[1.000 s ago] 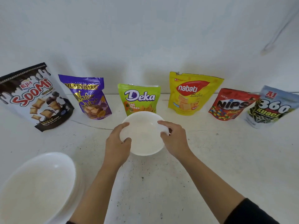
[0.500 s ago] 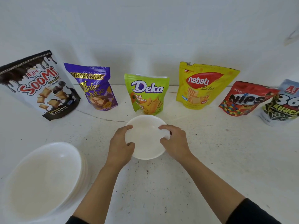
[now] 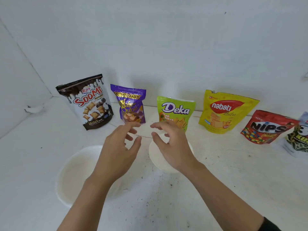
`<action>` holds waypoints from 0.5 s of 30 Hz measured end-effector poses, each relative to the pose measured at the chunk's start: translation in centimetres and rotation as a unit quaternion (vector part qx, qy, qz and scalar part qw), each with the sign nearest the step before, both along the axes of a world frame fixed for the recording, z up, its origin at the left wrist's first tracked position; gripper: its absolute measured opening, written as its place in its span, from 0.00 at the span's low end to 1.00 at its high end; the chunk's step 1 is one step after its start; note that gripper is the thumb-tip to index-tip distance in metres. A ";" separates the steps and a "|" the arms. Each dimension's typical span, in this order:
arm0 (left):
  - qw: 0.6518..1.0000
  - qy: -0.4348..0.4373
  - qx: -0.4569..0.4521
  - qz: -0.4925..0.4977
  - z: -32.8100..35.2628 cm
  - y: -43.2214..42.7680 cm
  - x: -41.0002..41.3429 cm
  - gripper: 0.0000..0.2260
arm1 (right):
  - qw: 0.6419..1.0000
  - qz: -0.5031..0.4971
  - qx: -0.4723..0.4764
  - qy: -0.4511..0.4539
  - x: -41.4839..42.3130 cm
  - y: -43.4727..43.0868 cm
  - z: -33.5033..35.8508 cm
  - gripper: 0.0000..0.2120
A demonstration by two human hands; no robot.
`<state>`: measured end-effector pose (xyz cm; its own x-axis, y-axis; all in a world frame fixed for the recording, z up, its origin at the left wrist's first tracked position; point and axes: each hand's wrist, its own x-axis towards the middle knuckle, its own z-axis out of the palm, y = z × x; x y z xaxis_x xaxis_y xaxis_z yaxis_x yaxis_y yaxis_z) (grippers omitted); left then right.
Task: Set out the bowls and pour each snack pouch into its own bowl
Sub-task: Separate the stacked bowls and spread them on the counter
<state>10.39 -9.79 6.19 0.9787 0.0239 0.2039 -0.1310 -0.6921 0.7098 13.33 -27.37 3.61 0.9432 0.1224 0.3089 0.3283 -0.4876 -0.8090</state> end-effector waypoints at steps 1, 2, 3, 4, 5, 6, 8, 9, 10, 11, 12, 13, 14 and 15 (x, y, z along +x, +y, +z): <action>1.000 -0.008 -0.002 0.010 0.5 1.2 -0.6 0.14 | 1.000 0.016 0.003 -0.005 -0.3 1.1 0.4 0.11; 1.000 -0.013 0.000 0.019 0.7 2.4 -1.3 0.13 | 0.999 0.032 0.004 -0.009 -0.5 2.2 0.7 0.11; 0.999 -0.016 0.003 0.030 0.8 3.5 -2.0 0.12 | 0.999 0.048 0.003 -0.013 -0.7 3.3 0.8 0.11; 0.999 -0.018 0.011 0.041 0.7 4.7 -2.7 0.11 | 0.998 0.062 -0.001 -0.015 -0.9 4.3 0.7 0.11; 0.998 -0.019 0.020 0.054 0.5 5.9 -3.4 0.11 | 0.997 0.075 -0.009 -0.014 -1.2 5.4 0.6 0.11; 0.997 -0.016 0.031 0.068 0.2 7.1 -4.0 0.11 | 0.996 0.086 -0.021 -0.013 -1.4 6.3 0.3 0.11; 0.993 -0.009 0.069 0.100 -0.6 9.3 -5.3 0.12 | 0.993 0.110 -0.048 -0.011 -1.9 8.1 -0.2 0.11; 0.989 -0.006 0.094 0.116 -1.1 10.3 -5.9 0.12 | 0.991 0.121 -0.063 -0.010 -2.2 9.0 -0.6 0.11; 0.985 -0.003 0.115 0.131 -1.5 11.2 -6.5 0.12 | 0.988 0.129 -0.081 -0.010 -2.5 9.8 -1.1 0.11; 0.981 0.000 0.127 0.143 -2.0 12.0 -7.0 0.12 | 0.986 0.135 -0.101 -0.005 -2.8 10.6 -1.5 0.11; 0.979 0.006 0.133 0.153 -2.6 12.7 -7.5 0.12 | 0.983 0.139 -0.119 0.005 -3.0 11.2 -2.1 0.12; 0.978 0.015 0.132 0.158 -3.3 13.3 -8.0 0.13 | 0.980 0.143 -0.133 0.020 -3.3 11.8 -2.6 0.12; 0.979 0.033 0.125 0.160 -4.0 13.9 -8.4 0.13 | 0.978 0.148 -0.142 0.037 -3.5 12.3 -3.2 0.12; 0.979 0.056 0.109 0.160 -4.6 14.3 -8.8 0.14 | 0.976 0.152 -0.144 0.055 -3.8 12.7 -3.6 0.12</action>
